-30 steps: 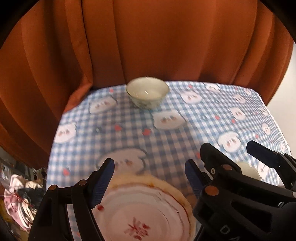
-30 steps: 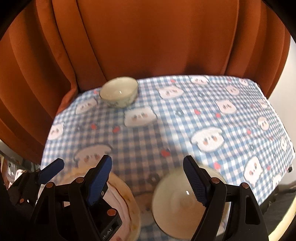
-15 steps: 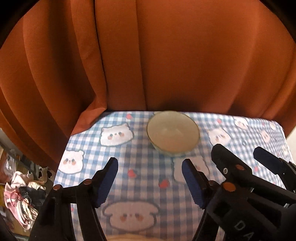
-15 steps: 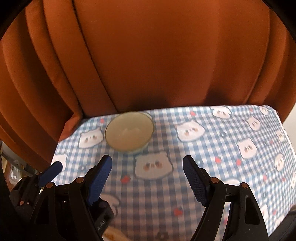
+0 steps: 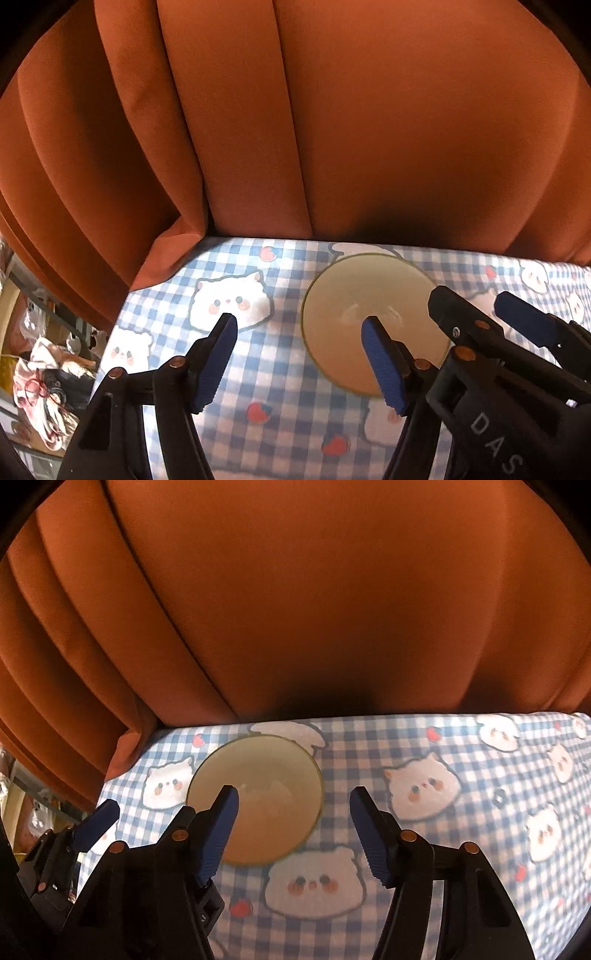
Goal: Organize plates and bowls
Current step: 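Close both grippers on the rim of the small white bowl, then lift the small bowl with both grippers toward the placed bowl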
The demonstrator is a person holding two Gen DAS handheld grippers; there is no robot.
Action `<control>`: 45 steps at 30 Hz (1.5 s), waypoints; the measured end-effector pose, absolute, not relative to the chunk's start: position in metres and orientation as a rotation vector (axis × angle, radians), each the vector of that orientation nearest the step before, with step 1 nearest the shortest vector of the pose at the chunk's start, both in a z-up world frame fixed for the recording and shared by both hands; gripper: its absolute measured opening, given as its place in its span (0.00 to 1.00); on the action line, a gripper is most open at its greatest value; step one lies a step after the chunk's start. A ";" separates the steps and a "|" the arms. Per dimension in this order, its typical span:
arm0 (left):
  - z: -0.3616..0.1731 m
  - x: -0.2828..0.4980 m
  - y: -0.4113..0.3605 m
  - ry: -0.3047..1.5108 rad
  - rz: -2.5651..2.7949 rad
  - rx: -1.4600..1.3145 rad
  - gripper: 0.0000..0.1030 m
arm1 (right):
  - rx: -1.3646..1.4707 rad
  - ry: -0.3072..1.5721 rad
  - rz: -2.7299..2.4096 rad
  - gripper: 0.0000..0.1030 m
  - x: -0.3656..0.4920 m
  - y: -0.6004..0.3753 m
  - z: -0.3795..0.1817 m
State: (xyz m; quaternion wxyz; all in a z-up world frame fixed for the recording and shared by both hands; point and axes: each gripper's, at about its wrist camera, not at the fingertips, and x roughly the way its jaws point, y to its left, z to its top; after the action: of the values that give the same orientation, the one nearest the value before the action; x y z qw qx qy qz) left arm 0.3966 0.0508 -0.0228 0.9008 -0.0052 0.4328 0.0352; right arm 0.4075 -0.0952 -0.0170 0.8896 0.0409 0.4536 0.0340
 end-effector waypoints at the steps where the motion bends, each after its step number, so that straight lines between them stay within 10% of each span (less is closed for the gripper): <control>1: -0.026 0.401 0.050 0.897 0.074 -0.016 0.67 | 0.085 0.945 0.077 0.60 0.416 -0.096 -0.021; 19: -0.081 0.433 0.041 1.020 0.117 -0.050 0.21 | 0.081 1.064 0.111 0.23 0.458 -0.103 -0.083; 45: -0.041 0.395 0.036 0.984 0.113 -0.057 0.17 | 0.085 1.030 0.095 0.16 0.428 -0.110 -0.049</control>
State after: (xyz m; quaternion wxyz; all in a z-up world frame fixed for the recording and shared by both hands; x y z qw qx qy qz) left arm 0.3951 0.0358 -0.0414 0.8795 -0.0275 0.4720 0.0542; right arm 0.4275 -0.1099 -0.0493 0.8682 0.0408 0.4924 0.0452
